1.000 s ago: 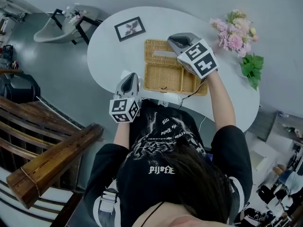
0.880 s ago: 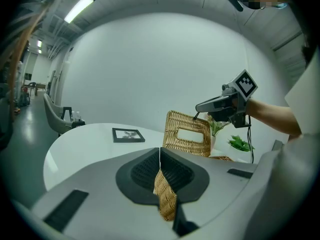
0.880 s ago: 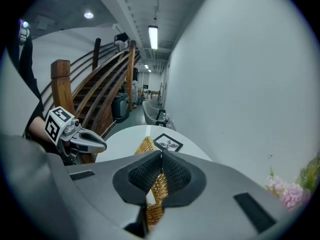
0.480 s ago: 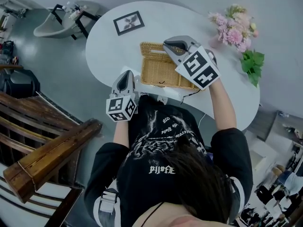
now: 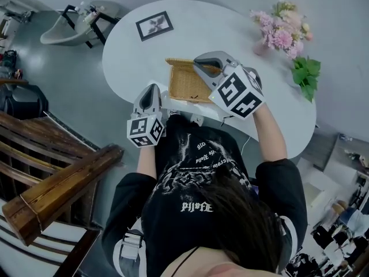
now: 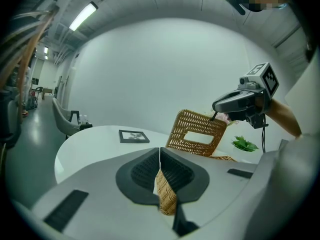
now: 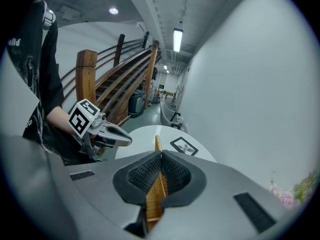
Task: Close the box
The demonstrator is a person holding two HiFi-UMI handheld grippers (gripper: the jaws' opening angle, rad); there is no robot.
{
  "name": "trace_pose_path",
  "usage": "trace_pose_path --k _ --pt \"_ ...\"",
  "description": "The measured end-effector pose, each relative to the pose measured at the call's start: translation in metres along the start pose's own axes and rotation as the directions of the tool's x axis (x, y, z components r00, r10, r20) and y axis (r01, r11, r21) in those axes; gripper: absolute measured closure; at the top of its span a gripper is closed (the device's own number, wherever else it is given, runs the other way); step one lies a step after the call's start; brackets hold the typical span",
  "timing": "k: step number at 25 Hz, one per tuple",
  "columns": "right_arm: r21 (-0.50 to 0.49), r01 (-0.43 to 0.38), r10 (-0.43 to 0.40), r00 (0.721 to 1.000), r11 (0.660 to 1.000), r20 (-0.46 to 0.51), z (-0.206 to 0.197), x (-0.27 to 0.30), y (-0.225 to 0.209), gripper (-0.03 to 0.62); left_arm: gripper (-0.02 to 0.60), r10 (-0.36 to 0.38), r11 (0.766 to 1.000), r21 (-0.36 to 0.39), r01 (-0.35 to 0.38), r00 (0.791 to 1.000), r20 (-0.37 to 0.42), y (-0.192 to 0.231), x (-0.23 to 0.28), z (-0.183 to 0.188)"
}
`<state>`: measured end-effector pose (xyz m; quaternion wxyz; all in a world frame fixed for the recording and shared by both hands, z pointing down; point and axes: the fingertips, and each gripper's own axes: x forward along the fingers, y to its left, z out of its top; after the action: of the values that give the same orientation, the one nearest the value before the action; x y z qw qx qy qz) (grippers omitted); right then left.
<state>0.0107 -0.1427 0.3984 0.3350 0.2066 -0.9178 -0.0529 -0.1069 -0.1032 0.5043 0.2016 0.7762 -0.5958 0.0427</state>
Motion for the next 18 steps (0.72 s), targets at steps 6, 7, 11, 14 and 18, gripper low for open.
trace_pose_path --k 6,7,11,14,18 --pt "-0.012 -0.025 0.025 1.000 1.000 -0.008 -0.003 -0.005 0.020 0.559 0.557 0.018 1.000 0.007 -0.018 1.000 0.017 0.006 -0.003 0.004" --pt "-0.014 -0.029 0.029 1.000 0.999 -0.011 -0.004 -0.006 0.023 0.559 0.557 0.023 1.000 0.006 -0.023 1.000 0.019 0.007 -0.003 0.004" --pt "-0.012 -0.054 0.053 0.998 0.998 -0.022 -0.008 -0.007 0.037 0.559 0.557 0.033 0.999 0.002 -0.033 0.999 0.026 0.010 -0.003 0.005" --pt "0.010 -0.081 0.082 0.996 0.997 -0.020 -0.011 -0.005 0.048 0.559 0.557 0.033 0.999 0.002 -0.033 0.999 0.029 0.010 -0.001 0.005" --pt "0.061 -0.121 0.121 0.993 0.991 0.002 -0.015 -0.004 0.058 0.559 0.557 0.026 1.000 0.003 -0.026 0.999 0.030 0.006 0.001 0.003"
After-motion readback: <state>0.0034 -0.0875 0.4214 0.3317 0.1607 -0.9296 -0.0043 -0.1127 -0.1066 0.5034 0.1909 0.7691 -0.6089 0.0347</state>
